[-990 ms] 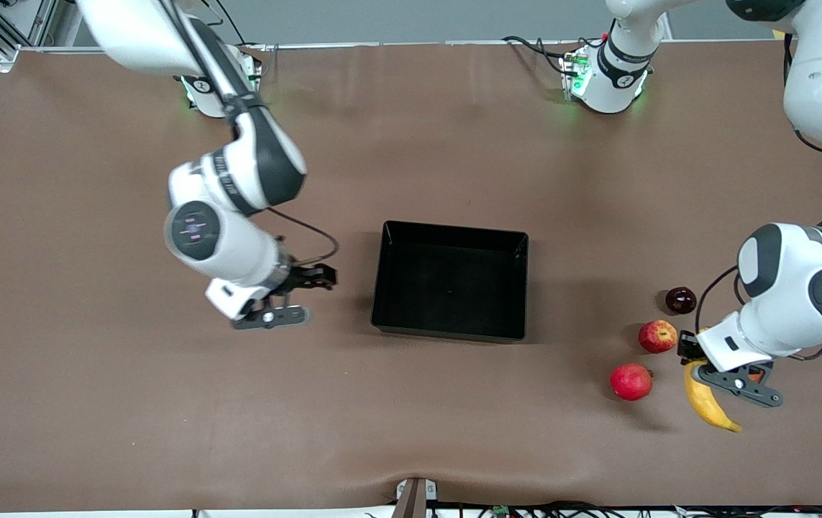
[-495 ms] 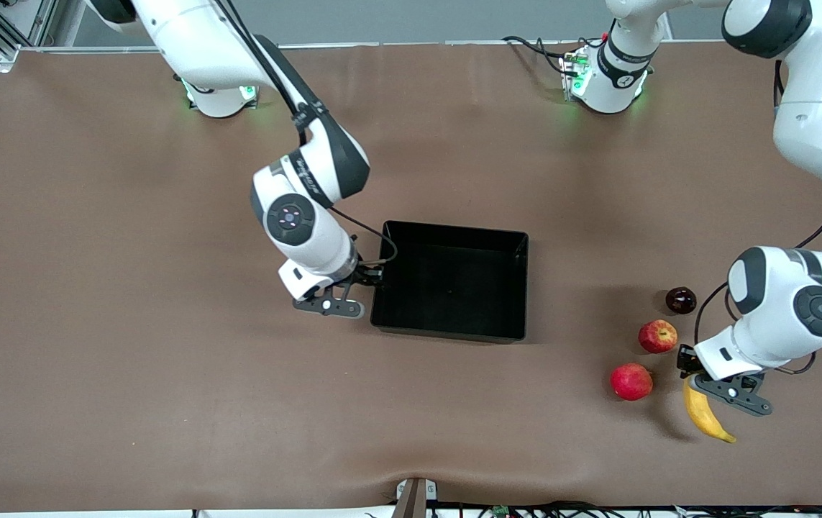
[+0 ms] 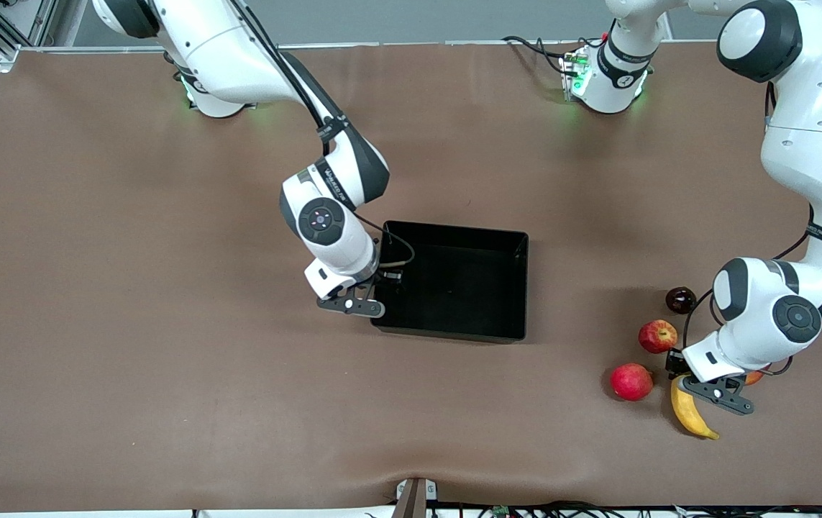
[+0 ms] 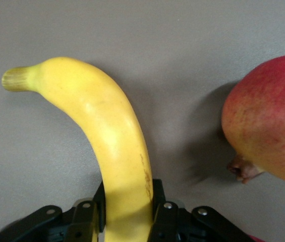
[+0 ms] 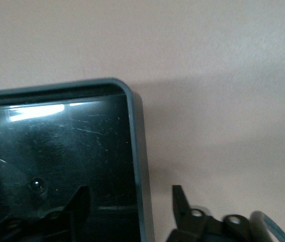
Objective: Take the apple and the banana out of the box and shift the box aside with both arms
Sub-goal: 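Lower the banana by the fruits while the right gripper grasps the box rim, then slide the black box away from the fruits with the right gripper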
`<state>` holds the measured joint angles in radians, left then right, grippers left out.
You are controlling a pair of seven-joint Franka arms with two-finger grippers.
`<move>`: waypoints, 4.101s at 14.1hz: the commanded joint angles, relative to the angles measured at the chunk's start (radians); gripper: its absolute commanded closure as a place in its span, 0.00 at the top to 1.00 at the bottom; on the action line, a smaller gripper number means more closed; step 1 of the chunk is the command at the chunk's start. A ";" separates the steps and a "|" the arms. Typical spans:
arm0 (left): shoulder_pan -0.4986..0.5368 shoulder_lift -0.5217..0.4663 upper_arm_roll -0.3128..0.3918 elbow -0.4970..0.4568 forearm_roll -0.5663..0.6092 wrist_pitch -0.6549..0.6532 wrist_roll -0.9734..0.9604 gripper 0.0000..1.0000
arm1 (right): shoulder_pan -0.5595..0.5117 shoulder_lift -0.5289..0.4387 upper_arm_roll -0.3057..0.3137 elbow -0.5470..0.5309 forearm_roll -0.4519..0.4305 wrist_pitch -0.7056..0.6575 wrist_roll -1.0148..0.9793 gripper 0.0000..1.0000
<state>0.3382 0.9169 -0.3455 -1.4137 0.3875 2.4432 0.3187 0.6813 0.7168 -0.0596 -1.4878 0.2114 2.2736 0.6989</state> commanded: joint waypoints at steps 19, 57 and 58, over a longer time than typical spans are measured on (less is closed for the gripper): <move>0.001 -0.619 -0.060 -0.121 -0.328 -0.627 -0.266 1.00 | -0.344 -0.207 0.001 0.109 0.011 -0.474 -0.174 0.00; -0.344 -0.932 0.234 -0.160 -0.343 -0.837 -0.441 1.00 | -0.872 -0.155 0.020 0.249 -0.070 -0.503 -1.293 1.00; -0.343 -0.935 0.232 -0.157 -0.343 -0.837 -0.441 1.00 | -0.838 -0.167 0.020 0.277 -0.066 -0.557 -1.214 1.00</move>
<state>-0.0017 0.0120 -0.1131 -1.5575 0.0429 1.6074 -0.1114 -0.2094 0.5487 -0.0351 -1.2768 0.1735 1.7909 -0.5727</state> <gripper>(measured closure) 0.000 0.000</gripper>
